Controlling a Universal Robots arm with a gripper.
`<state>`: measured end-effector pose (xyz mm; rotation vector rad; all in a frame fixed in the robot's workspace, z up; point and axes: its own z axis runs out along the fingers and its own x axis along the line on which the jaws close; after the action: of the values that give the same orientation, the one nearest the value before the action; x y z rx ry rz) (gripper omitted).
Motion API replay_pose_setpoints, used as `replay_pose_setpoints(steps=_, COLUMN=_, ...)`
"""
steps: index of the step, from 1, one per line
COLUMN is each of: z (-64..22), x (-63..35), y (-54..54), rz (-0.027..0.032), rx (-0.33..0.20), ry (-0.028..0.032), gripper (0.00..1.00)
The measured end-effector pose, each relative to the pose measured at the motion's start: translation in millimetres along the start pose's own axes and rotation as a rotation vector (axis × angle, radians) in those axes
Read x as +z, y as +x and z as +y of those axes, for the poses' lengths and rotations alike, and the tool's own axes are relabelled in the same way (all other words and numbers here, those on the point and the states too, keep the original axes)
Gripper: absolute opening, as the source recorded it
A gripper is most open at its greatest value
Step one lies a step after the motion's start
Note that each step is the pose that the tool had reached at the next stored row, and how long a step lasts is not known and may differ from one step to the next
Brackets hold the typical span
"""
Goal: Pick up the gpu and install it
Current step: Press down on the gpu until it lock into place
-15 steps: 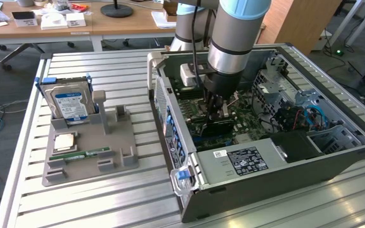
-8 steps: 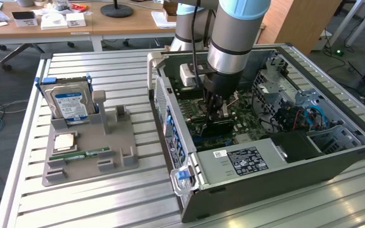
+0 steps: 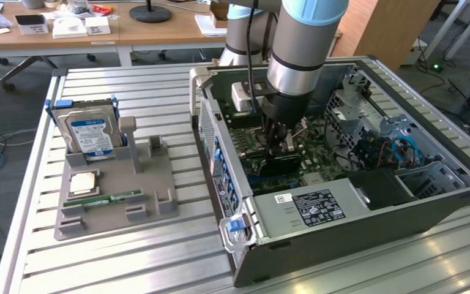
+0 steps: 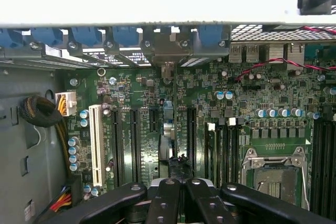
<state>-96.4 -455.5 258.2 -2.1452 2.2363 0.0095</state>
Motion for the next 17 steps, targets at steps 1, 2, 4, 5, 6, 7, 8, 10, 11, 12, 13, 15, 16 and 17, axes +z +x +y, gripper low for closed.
replay_pose_setpoints(steps=1, z=0.1, x=-0.2, y=0.1, rz=0.0002, rx=0.0, ry=-0.0001, gripper=0.11)
replay_pose_setpoints(steps=2, z=0.1, x=-0.3, y=0.2, rz=0.0004, rx=0.0, ry=-0.0002, gripper=0.11)
replay_pose_setpoints(steps=4, z=0.0, x=-0.1, y=0.0, rz=0.0, rx=0.0, ry=0.0, gripper=0.11)
replay_pose_setpoints(steps=5, z=0.0, x=0.0, y=0.0, rz=0.0, rx=0.0, ry=0.0, gripper=0.11)
replay_pose_setpoints(steps=6, z=0.0, x=0.0, y=0.0, rz=-0.0001, rx=0.0, ry=0.0, gripper=0.11)
replay_pose_setpoints(steps=7, z=0.0, x=0.0, y=0.0, rz=-0.0003, rx=0.0, ry=0.0001, gripper=0.11)
replay_pose_setpoints(steps=8, z=0.0, x=-0.1, y=-0.1, rz=-0.0008, rx=0.0, ry=0.0001, gripper=0.11)
replay_pose_setpoints(steps=10, z=-0.1, x=-1.1, y=-0.3, rz=-0.0017, rx=0.0, ry=0.0003, gripper=0.11)
replay_pose_setpoints(steps=11, z=-0.1, x=-1.9, y=-0.4, rz=-0.0027, rx=0.0, ry=0.0007, gripper=0.11)
replay_pose_setpoints(steps=12, z=-0.2, x=-2.9, y=-0.4, rz=-0.0035, rx=0.0, ry=0.0011, gripper=0.11)
replay_pose_setpoints(steps=13, z=-0.3, x=-4.2, y=-0.5, rz=-0.0036, rx=0.0, ry=0.0015, gripper=0.11)
replay_pose_setpoints(steps=15, z=-0.3, x=-8.2, y=-0.4, rz=-0.0016, rx=0.0, ry=0.0004, gripper=0.11)
replay_pose_setpoints(steps=16, z=-0.3, x=-9.9, y=-0.5, rz=-0.0017, rx=0.0, ry=0.0005, gripper=0.11)
replay_pose_setpoints(steps=17, z=-0.3, x=-11.3, y=-0.5, rz=-0.0014, rx=0.0, ry=0.0003, gripper=0.11)
